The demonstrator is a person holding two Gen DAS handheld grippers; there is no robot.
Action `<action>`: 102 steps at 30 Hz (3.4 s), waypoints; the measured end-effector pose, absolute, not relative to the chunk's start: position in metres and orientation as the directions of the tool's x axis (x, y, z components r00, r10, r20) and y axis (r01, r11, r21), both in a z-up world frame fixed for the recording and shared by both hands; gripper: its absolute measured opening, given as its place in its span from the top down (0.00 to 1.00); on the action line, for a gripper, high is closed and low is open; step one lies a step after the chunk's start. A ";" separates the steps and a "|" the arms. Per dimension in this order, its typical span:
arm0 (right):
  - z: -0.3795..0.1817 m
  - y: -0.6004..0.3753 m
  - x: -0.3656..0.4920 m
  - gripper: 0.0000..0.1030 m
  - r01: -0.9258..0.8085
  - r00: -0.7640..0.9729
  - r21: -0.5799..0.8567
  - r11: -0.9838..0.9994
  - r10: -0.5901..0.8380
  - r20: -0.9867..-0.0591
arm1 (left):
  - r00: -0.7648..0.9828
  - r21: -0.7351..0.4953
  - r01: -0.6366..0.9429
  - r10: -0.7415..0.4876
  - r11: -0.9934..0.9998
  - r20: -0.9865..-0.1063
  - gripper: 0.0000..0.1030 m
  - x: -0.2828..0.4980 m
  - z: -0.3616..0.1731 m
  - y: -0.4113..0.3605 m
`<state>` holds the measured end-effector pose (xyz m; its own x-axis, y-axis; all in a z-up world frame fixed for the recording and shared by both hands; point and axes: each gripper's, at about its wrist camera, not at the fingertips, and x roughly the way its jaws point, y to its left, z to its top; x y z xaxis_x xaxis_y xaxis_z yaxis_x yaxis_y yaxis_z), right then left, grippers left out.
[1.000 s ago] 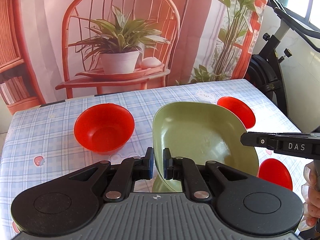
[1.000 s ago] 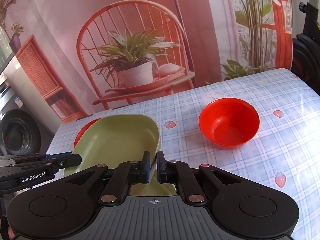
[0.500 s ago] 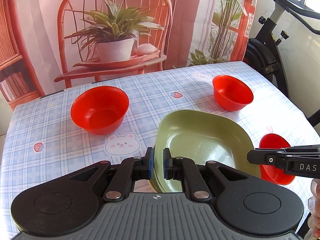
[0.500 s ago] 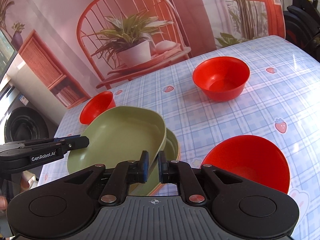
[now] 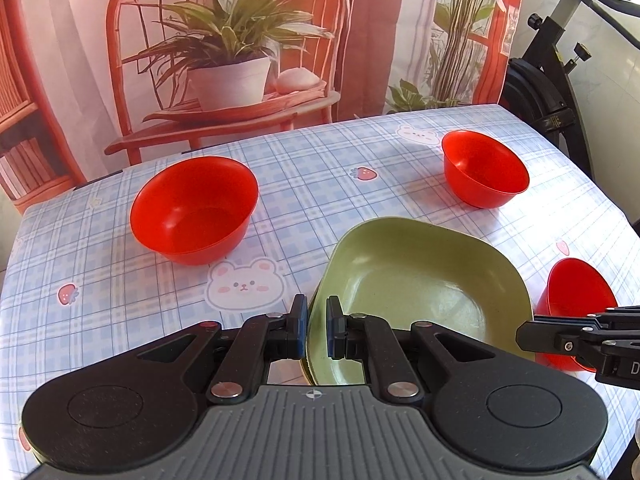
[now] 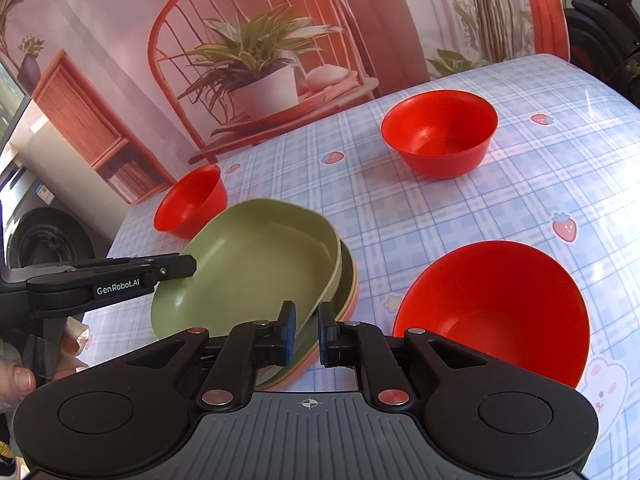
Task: Organize plates and bowls
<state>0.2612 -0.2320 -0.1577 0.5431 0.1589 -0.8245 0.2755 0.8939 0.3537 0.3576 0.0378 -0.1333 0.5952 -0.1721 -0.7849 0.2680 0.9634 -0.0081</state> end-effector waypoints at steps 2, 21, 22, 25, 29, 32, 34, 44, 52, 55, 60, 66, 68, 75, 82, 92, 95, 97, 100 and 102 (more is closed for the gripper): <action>-0.159 -0.233 0.262 0.90 0.277 0.540 0.351 0.894 0.157 -0.827 | 0.593 -0.003 0.270 -0.169 0.963 -0.788 0.90 0.361 -0.136 0.036; -0.174 -0.228 0.266 0.88 0.252 0.510 0.327 0.911 0.163 -0.845 | 0.591 0.024 0.261 -0.140 0.965 -0.794 0.89 0.370 -0.147 0.035; -0.174 -0.227 0.266 0.88 0.248 0.508 0.321 0.914 0.160 -0.846 | 0.589 0.019 0.259 -0.142 0.966 -0.795 0.89 0.369 -0.148 0.035; -0.176 -0.226 0.266 0.88 0.242 0.508 0.312 0.919 0.153 -0.847 | 0.589 0.008 0.254 -0.148 0.967 -0.795 0.89 0.369 -0.149 0.036; -0.176 -0.226 0.266 0.88 0.244 0.507 0.313 0.918 0.155 -0.848 | 0.588 0.000 0.253 -0.153 0.968 -0.794 0.89 0.369 -0.148 0.036; -0.171 -0.224 0.263 0.86 0.225 0.520 0.310 0.924 0.156 -0.840 | 0.597 -0.019 0.255 -0.173 0.967 -0.784 0.89 0.366 -0.144 0.038; -0.168 -0.223 0.260 0.85 0.209 0.533 0.313 0.926 0.160 -0.831 | 0.604 -0.032 0.261 -0.189 0.965 -0.775 0.89 0.362 -0.141 0.039; -0.162 -0.222 0.250 0.92 0.193 0.550 0.320 0.928 0.168 -0.818 | 0.613 -0.023 0.236 -0.167 0.971 -0.772 0.89 0.355 -0.141 0.045; -0.172 -0.225 0.248 0.97 0.219 0.526 0.333 0.917 0.176 -0.832 | 0.603 -0.022 0.233 -0.162 0.972 -0.781 0.89 0.353 -0.145 0.044; -0.173 -0.224 0.247 0.97 0.224 0.522 0.334 0.916 0.177 -0.834 | 0.598 -0.019 0.227 -0.155 0.974 -0.786 0.89 0.353 -0.147 0.044; -0.173 -0.225 0.247 0.97 0.223 0.523 0.339 0.914 0.182 -0.833 | 0.599 -0.009 0.225 -0.145 0.974 -0.787 0.89 0.351 -0.148 0.043; -0.163 -0.222 0.247 0.96 0.214 0.546 0.303 0.929 0.144 -0.825 | 0.606 -0.060 0.216 -0.182 0.975 -0.775 0.87 0.348 -0.136 0.049; -0.158 -0.223 0.247 0.95 0.212 0.557 0.295 0.932 0.133 -0.820 | 0.618 -0.060 0.216 -0.184 0.975 -0.765 0.86 0.344 -0.131 0.052; -0.153 -0.210 0.241 0.93 0.179 0.577 0.244 0.953 0.099 -0.811 | 0.597 -0.109 0.207 -0.213 0.972 -0.773 0.86 0.337 -0.124 0.085; -0.145 -0.197 0.252 0.92 0.175 0.556 0.240 0.955 0.105 -0.824 | 0.666 -0.035 0.179 -0.147 0.983 -0.731 0.74 0.345 -0.091 0.123; -0.130 -0.175 0.295 0.89 0.217 0.562 0.312 0.925 0.142 -0.815 | 0.762 0.030 0.174 -0.115 0.984 -0.637 0.72 0.383 -0.038 0.146; -0.130 -0.167 0.315 0.89 0.225 0.557 0.318 0.921 0.146 -0.817 | 0.776 0.045 0.185 -0.117 0.982 -0.620 0.68 0.397 -0.038 0.148; -0.130 -0.161 0.330 0.89 0.224 0.571 0.309 0.924 0.133 -0.810 | 0.762 0.048 0.189 -0.115 0.981 -0.637 0.68 0.410 -0.048 0.149; -0.131 -0.156 0.354 0.86 0.206 0.592 0.293 0.934 0.120 -0.797 | 0.738 0.045 0.187 -0.110 0.981 -0.666 0.68 0.427 -0.070 0.149; -0.130 -0.156 0.373 0.83 0.180 0.614 0.260 0.949 0.098 -0.783 | 0.729 0.051 0.185 -0.102 0.981 -0.677 0.68 0.435 -0.086 0.148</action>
<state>0.3728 -0.1563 -0.1301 0.6143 0.0982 -0.7830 0.1796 0.9488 0.2599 0.4351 0.1477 -0.0860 0.7287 -0.1020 -0.6772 0.1847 0.9815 0.0509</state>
